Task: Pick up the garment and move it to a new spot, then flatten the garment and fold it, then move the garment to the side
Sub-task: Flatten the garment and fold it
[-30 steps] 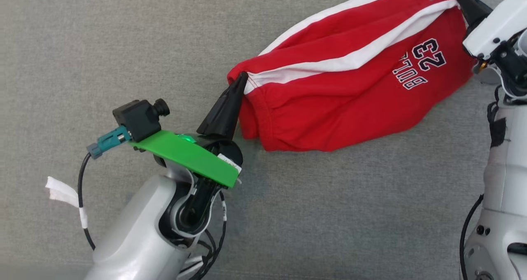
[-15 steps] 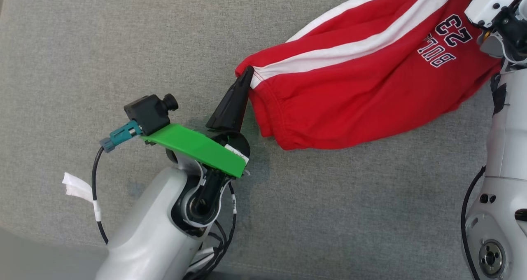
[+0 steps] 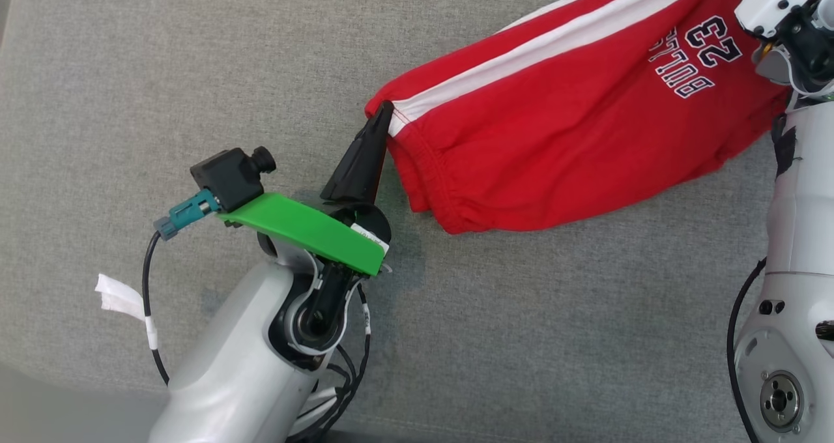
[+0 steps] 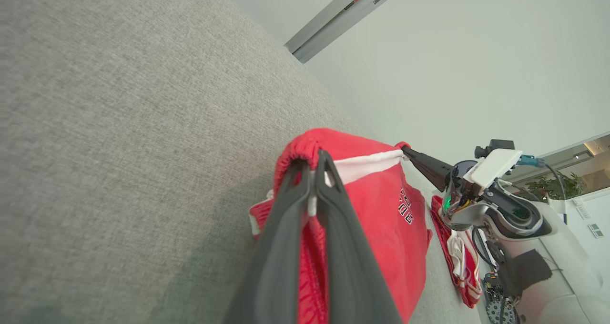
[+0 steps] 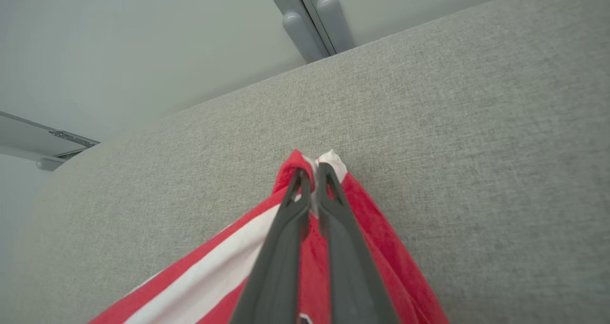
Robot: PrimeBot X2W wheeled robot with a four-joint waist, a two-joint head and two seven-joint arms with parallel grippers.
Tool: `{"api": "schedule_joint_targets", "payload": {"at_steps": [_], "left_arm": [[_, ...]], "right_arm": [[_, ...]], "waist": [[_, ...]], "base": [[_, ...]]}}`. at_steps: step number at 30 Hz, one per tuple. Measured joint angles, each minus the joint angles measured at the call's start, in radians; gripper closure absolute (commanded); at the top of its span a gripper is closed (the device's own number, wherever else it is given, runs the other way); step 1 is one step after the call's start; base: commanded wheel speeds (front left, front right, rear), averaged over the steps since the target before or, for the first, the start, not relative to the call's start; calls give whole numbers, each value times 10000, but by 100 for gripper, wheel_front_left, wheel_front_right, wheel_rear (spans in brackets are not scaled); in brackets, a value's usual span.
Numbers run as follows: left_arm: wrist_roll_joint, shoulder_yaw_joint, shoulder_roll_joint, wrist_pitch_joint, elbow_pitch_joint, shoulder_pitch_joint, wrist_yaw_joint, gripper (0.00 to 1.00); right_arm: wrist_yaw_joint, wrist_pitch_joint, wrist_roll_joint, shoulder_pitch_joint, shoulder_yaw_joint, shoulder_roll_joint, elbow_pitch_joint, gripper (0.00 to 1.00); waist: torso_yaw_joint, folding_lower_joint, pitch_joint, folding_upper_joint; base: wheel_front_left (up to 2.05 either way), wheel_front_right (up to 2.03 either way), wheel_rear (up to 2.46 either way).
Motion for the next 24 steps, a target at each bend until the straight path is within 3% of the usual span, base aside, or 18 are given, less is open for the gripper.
{"api": "schedule_joint_targets", "payload": {"at_steps": [1, 4, 7, 12, 16, 19, 20, 24], "left_arm": [[6, 4, -2, -23, 36, 0, 90, 0], [238, -151, 123, 73, 48, 15, 278, 0], [658, -245, 499, -15, -100, 140, 619, 0], [2288, -263, 1517, -562, -779, 825, 1758, 0], [3764, -75, 2004, -817, -1707, 1526, 2495, 0], [4483, 293, 1812, -849, -2316, 2150, 2644, 0], [5262, 514, 1685, -849, -2592, 2367, 2640, 0], [6343, 1026, 1016, -855, -2890, 2927, 2249, 0]], "right_arm": [[0, -132, 27, 2, 65, 6, 0, 0], [-2, -198, 132, 92, 364, -17, -50, 0], [-2, -194, 203, 477, 1398, -345, -399, 0], [2, 58, 646, 1485, 3781, -1461, -1388, 0], [2, 257, 765, 2012, 4583, -2372, -1833, 0], [2, 199, 529, 2039, 4491, -2527, -1768, 0], [0, 203, 401, 2037, 4380, -2466, -1480, 0], [2, 234, -180, 1787, 4196, -2403, -750, 0]], "waist": [[-17, 0, -23, 0], [-97, 0, -83, 0], [-207, 0, -162, 0], [-510, 0, -357, 0], [-691, 0, -556, 0], [-726, 0, -622, 0], [-679, 0, -605, 0], [-475, 0, -487, 0]], "base": [[0, 0, 0], [0, 0, 0], [0, 0, 0], [0, 0, 0], [0, 0, 0], [0, 0, 0], [0, 0, 0], [0, 0, 0]]}}
